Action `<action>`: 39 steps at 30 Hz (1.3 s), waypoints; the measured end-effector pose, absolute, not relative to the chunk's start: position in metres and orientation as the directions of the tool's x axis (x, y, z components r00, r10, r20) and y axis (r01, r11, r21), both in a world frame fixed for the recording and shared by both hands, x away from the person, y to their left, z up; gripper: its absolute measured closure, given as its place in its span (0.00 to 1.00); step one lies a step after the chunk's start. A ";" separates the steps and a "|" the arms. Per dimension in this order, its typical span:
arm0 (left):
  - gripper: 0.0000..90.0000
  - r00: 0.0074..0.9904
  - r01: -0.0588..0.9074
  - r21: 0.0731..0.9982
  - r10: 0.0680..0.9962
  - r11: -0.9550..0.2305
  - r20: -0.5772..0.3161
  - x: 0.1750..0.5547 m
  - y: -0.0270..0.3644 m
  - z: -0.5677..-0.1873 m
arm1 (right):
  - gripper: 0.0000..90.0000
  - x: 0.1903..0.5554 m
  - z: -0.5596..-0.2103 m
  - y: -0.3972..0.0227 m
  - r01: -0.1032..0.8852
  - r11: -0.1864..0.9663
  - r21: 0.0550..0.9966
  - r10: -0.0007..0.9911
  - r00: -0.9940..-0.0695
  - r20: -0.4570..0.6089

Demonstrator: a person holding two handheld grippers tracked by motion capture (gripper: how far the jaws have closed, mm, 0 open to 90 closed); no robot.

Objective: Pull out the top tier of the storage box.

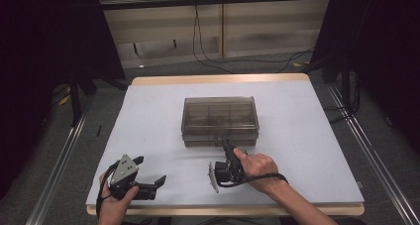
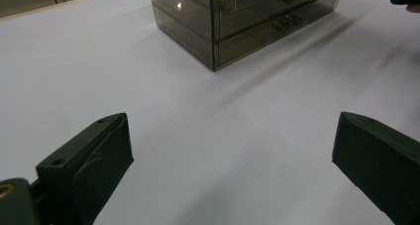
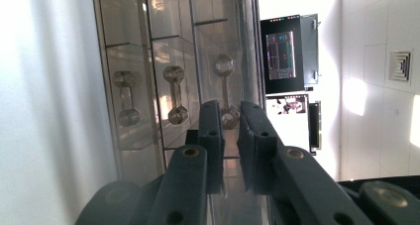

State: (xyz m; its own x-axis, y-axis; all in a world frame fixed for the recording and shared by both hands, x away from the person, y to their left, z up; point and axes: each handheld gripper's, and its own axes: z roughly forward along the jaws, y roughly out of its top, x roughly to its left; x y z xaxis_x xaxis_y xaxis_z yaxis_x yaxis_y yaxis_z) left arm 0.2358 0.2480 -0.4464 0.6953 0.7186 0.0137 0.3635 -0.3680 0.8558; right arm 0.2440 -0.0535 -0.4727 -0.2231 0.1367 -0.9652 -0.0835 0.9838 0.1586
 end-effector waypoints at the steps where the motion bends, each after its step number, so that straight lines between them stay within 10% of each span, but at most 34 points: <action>1: 0.02 0.695 0.364 0.856 0.719 -0.367 0.013 0.236 0.248 -0.446 | 0.91 0.242 -0.474 -0.053 -0.069 0.983 0.169 0.150 -0.226 -0.962; 21: 0.02 0.694 0.363 0.855 0.719 -0.369 0.016 0.236 0.248 -0.446 | 0.89 0.239 -0.468 -0.057 -0.092 0.973 0.212 0.182 -0.262 -0.948; 39: 0.02 0.696 0.364 0.855 0.718 -0.369 0.014 0.236 0.248 -0.446 | 0.82 0.248 -0.438 -0.082 -0.032 0.827 0.562 0.449 -0.564 -0.693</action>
State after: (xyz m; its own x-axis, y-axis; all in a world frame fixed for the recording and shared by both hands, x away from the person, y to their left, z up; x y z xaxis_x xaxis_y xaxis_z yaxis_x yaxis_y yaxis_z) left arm 0.2356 0.2485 -0.4460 0.6955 0.7184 0.0137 0.3642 -0.3689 0.8551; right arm 0.2475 -0.0821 -0.4379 -0.5644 0.4488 -0.6929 -0.0319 0.8269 0.5615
